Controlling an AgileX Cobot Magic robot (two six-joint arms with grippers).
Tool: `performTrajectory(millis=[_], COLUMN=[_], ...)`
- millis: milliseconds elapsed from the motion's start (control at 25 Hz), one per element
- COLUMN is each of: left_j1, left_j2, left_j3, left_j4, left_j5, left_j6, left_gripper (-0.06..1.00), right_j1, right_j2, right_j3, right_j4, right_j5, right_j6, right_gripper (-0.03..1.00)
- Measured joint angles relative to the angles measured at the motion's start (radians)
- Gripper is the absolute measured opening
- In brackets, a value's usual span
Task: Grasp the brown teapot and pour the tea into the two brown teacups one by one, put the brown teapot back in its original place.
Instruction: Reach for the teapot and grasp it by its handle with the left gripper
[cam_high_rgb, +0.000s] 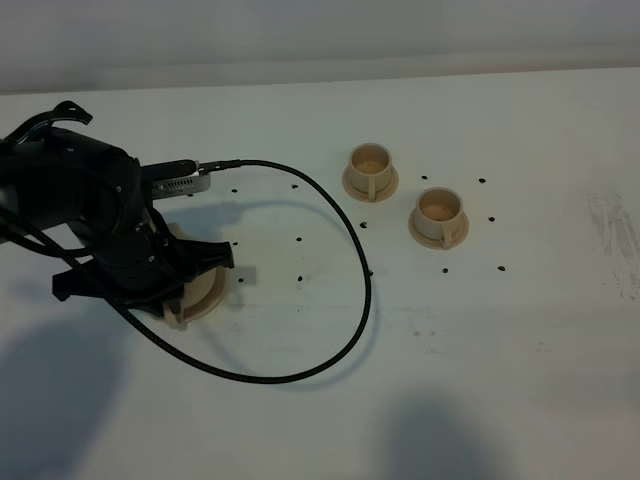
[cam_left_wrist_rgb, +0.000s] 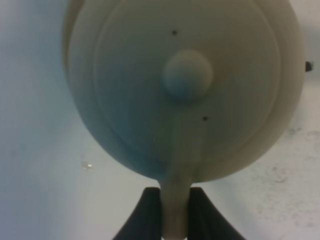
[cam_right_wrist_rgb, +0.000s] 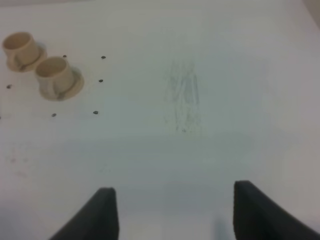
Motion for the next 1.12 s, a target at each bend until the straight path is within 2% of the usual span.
performTrajectory(millis=[160,720,1120], left_j1=[0.000,0.000,0.000], left_j2=[-0.010,-0.011,-0.041], left_j3=[0.001,0.001,0.002], left_j4=[0.032,0.047,0.095], left_j5=[0.007,0.015,0.022], left_j6=[0.001,0.096,0.142], left_gripper=[0.01,0.01,0.01], right_j1=[0.000,0.000,0.000], right_j2=[0.000,0.000,0.000], right_j3=[0.000,0.000,0.000], right_j4=[0.000,0.000,0.000], right_j5=[0.000,0.000,0.000], right_j6=[0.000,0.000,0.000], right_gripper=[0.49,0.49,0.49])
